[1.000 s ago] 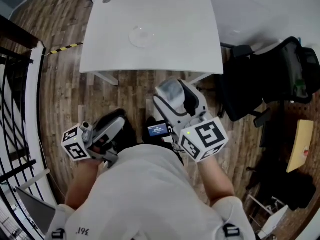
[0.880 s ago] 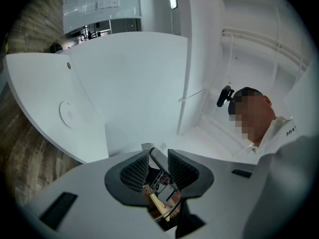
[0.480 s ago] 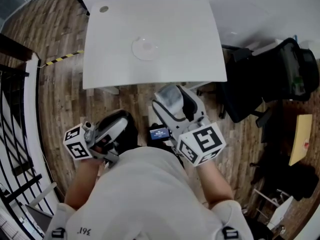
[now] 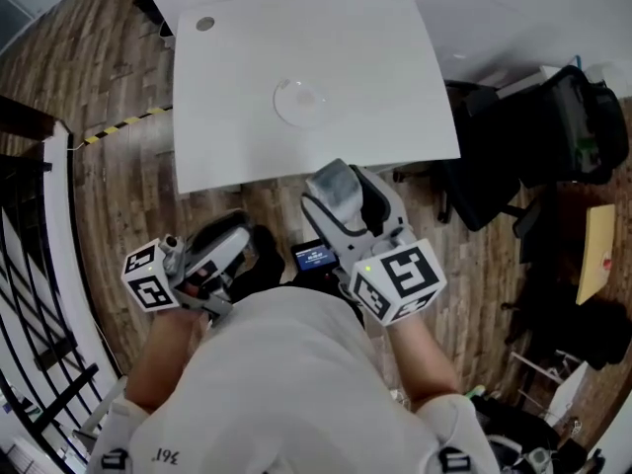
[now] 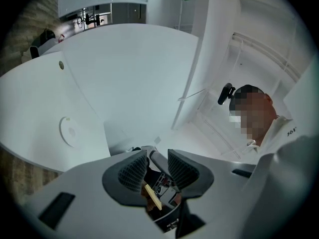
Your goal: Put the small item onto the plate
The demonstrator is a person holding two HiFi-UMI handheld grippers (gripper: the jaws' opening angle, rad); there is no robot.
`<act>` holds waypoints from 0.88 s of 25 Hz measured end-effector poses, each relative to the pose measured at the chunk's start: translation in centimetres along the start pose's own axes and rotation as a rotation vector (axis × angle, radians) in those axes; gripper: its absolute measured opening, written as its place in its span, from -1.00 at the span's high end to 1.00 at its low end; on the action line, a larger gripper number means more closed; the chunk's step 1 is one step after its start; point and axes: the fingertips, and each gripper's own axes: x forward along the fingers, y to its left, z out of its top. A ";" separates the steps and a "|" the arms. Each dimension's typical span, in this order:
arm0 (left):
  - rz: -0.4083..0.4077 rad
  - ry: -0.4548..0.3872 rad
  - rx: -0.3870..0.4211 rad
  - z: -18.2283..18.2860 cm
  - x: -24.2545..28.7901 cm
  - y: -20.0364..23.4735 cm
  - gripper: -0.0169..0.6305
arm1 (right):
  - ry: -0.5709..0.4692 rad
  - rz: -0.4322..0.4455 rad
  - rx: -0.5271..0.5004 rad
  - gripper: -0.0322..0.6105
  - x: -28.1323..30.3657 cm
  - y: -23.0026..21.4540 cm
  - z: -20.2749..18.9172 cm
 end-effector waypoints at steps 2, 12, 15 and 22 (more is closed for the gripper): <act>-0.009 0.009 -0.009 0.4 -0.3 0.3 0.58 | -0.003 -0.017 -0.006 -0.08 0.4 0.2 0.2; 0.010 0.005 -0.005 1.3 0.8 2.1 0.58 | 0.031 -0.026 -0.026 -0.08 1.5 -2.0 -0.2; 0.038 0.004 -0.011 1.0 1.4 3.3 0.58 | 0.054 -0.014 -0.032 -0.08 2.3 -3.2 -0.6; 0.085 -0.007 -0.023 0.8 2.9 6.0 0.58 | 0.103 0.007 -0.035 -0.08 4.2 -6.1 -1.8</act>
